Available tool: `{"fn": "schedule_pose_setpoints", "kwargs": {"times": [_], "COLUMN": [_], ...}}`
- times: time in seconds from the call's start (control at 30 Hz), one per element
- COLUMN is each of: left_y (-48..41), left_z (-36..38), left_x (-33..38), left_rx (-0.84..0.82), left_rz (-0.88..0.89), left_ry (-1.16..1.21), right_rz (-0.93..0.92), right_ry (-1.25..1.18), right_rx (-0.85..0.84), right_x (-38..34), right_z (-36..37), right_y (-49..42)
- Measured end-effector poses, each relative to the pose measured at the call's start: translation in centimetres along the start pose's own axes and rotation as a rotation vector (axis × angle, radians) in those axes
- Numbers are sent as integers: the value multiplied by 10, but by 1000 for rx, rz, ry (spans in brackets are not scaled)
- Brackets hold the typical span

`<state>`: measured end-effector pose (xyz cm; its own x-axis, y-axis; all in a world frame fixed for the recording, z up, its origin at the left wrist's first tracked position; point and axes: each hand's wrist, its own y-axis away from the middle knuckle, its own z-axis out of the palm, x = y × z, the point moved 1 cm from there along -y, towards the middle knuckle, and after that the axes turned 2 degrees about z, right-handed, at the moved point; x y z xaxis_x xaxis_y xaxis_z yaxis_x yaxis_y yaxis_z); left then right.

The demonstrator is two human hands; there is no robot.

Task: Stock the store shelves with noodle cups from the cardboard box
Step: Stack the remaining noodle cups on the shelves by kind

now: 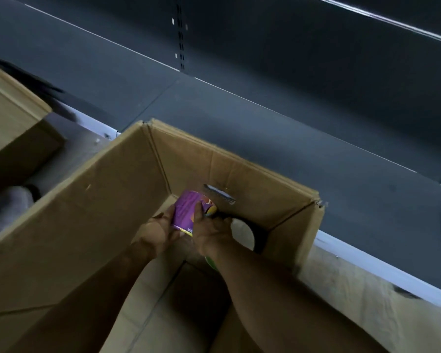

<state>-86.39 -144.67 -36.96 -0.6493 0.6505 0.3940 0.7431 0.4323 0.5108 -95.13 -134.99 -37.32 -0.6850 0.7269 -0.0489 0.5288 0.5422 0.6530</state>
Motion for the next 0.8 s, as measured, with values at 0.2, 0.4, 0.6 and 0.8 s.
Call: {"fn": "schedule_pose_setpoints", "kwargs": {"times": [0.2, 0.4, 0.6, 0.8], "left_y": [5, 10, 26, 49], "left_z": [4, -3, -10, -32], "left_x": [-9, -6, -12, -15], "left_rx": [94, 223, 197, 253], "left_rz": [-52, -151, -100, 24], "left_ry": [124, 136, 85, 232], "right_rz": [-121, -173, -104, -46], "right_ry": [37, 32, -109, -252], "right_rx": [39, 317, 218, 124], "right_x": [-5, -6, -1, 4], "right_z": [-15, -30, -33, -62], "right_y": [14, 23, 25, 29]}}
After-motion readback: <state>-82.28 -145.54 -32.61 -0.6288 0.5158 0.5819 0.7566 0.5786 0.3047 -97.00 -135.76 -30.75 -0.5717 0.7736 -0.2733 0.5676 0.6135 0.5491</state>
